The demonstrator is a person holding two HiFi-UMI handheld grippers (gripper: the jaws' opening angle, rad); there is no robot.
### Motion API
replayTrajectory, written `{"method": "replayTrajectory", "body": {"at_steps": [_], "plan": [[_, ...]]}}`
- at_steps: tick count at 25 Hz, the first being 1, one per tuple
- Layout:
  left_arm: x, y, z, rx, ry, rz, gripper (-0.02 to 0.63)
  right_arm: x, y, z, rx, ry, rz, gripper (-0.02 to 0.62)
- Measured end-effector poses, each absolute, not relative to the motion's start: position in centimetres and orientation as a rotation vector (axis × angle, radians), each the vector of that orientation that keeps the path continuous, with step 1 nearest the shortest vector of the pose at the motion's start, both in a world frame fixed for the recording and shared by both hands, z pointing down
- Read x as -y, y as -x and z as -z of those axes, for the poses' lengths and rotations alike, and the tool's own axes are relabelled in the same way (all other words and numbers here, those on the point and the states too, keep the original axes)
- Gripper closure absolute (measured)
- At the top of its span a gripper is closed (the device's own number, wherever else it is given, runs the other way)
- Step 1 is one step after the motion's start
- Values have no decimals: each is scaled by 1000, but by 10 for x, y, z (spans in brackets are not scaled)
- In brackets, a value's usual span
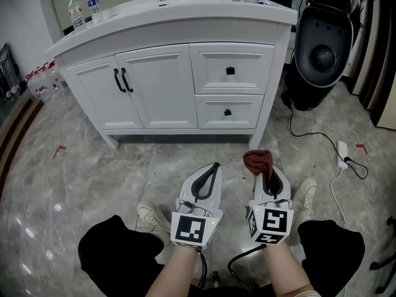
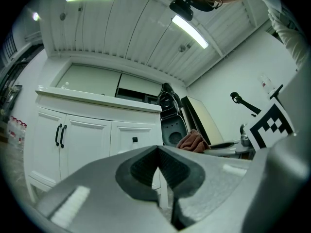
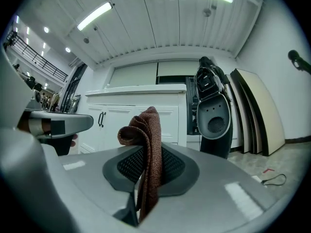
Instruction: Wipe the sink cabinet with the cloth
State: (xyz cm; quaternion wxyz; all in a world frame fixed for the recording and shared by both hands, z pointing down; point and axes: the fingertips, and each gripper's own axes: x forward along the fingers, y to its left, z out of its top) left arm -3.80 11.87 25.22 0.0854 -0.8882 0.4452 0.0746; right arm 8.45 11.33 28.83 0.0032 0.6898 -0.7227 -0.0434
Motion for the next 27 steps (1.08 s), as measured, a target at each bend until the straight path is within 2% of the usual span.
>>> {"method": "replayTrajectory", "body": {"at_steps": [27], "plan": [[-116,31,-262,-1308,2672,-179,606,-114,-83,-288,2303,-2174,59,514]]}}
